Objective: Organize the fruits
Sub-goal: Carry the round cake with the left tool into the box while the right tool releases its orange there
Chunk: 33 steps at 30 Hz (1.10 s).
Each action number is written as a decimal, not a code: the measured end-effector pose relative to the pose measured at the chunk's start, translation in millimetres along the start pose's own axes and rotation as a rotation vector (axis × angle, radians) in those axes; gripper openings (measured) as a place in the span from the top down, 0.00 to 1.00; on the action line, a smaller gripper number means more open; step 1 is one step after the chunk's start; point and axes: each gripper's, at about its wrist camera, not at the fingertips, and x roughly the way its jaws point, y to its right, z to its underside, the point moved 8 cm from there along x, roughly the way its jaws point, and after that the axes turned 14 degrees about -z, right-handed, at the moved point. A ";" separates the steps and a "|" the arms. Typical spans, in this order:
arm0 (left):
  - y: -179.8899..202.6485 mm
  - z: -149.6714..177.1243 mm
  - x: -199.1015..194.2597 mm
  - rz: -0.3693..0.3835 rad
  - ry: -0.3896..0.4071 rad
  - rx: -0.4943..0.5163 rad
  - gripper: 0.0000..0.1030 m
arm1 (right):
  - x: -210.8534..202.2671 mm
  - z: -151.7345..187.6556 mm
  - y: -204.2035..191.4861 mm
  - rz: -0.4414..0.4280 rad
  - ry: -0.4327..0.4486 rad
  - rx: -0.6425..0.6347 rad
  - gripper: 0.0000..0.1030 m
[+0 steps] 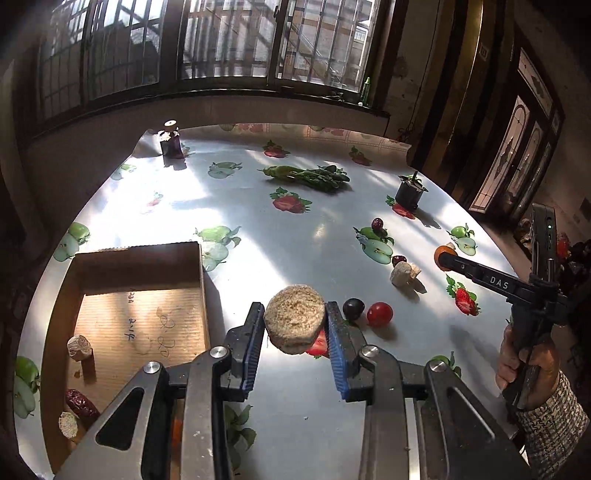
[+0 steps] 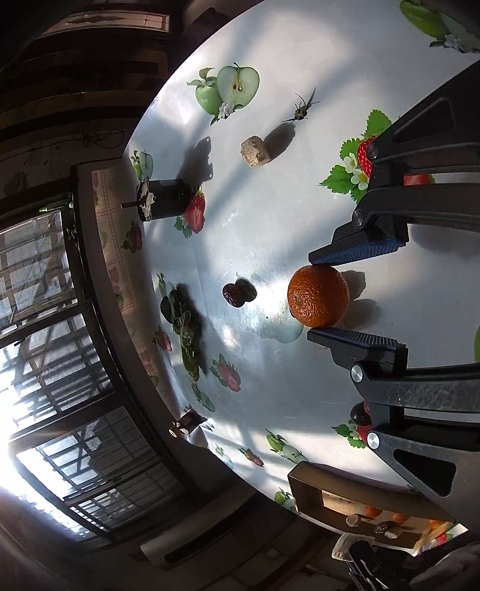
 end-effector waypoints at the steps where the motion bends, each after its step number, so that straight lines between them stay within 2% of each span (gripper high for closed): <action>1: -15.6 0.1 3.0 -0.023 -0.007 -0.016 0.69 | 2.5 -0.6 -14.2 -0.017 -0.008 -0.017 0.64; 6: -89.6 -2.9 20.3 -0.108 -0.052 -0.103 0.69 | 25.5 0.9 -89.5 -0.123 -0.063 -0.102 0.64; 11: -151.9 -9.8 49.1 -0.204 -0.098 -0.155 0.69 | 71.5 14.0 -168.1 -0.254 -0.160 -0.159 0.64; 15: -183.6 -3.1 78.9 -0.230 -0.168 -0.191 0.69 | 120.5 34.2 -226.4 -0.309 -0.254 -0.237 0.64; 18: -191.2 7.0 98.0 -0.228 -0.222 -0.207 0.69 | 154.4 53.5 -256.0 -0.330 -0.320 -0.276 0.64; 22: -199.1 14.8 117.0 -0.250 -0.274 -0.196 0.69 | 190.1 70.1 -273.7 -0.323 -0.380 -0.304 0.64; 26: -209.5 24.5 132.4 -0.250 -0.325 -0.225 0.69 | 216.0 83.5 -277.8 -0.297 -0.439 -0.321 0.64; 33: -212.4 25.9 136.0 -0.229 -0.321 -0.257 0.69 | 228.1 93.4 -277.5 -0.277 -0.464 -0.333 0.63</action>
